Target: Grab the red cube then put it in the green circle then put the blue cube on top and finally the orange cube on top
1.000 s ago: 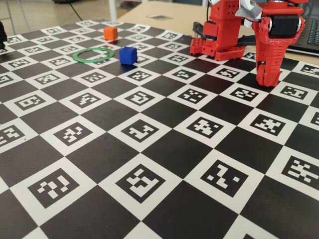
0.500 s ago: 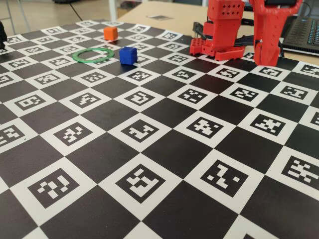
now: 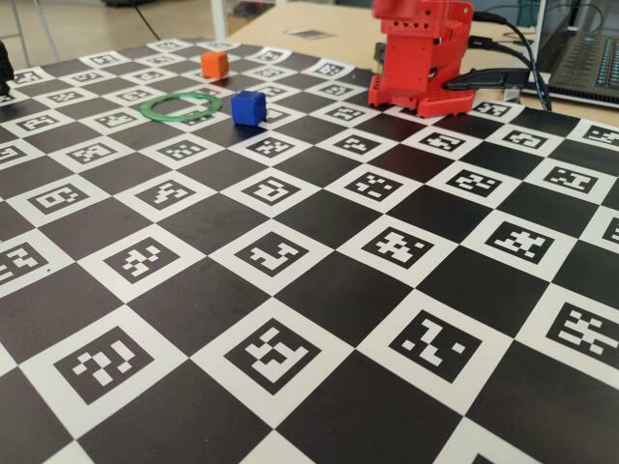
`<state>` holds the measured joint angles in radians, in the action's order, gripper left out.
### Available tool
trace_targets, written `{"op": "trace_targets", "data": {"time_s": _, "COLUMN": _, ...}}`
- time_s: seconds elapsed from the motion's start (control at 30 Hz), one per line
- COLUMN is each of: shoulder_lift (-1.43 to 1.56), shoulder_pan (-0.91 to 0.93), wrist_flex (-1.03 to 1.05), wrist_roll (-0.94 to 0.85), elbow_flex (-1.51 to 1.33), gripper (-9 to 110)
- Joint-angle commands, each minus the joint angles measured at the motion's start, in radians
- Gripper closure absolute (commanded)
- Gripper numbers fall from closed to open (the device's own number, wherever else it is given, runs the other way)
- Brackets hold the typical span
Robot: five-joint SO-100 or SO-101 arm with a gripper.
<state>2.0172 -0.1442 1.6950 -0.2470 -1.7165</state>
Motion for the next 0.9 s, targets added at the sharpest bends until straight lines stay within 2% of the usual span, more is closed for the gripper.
{"op": "trace_targets", "data": {"time_s": 0.0, "shoulder_lift": -0.028, "shoulder_pan": 0.189, "wrist_flex": 0.011, "wrist_roll": -0.129, "elbow_flex": 0.109, "gripper": 99}}
{"op": "trace_targets", "data": {"time_s": 0.17, "shoulder_lift": -0.064, "shoulder_pan": 0.41, "wrist_flex": -0.017, "wrist_roll": -0.301, "elbow_flex": 0.114, "gripper": 99}}
{"op": "trace_targets", "data": {"time_s": 0.43, "shoulder_lift": -0.187, "shoulder_pan": 0.709, "wrist_flex": -0.023, "wrist_roll": -0.463, "elbow_flex": 0.244, "gripper": 100}}
{"op": "trace_targets", "data": {"time_s": 0.87, "shoulder_lift": -0.44, "shoulder_pan": 0.992, "wrist_flex": -0.006, "wrist_roll": -0.595, "elbow_flex": 0.509, "gripper": 100}}
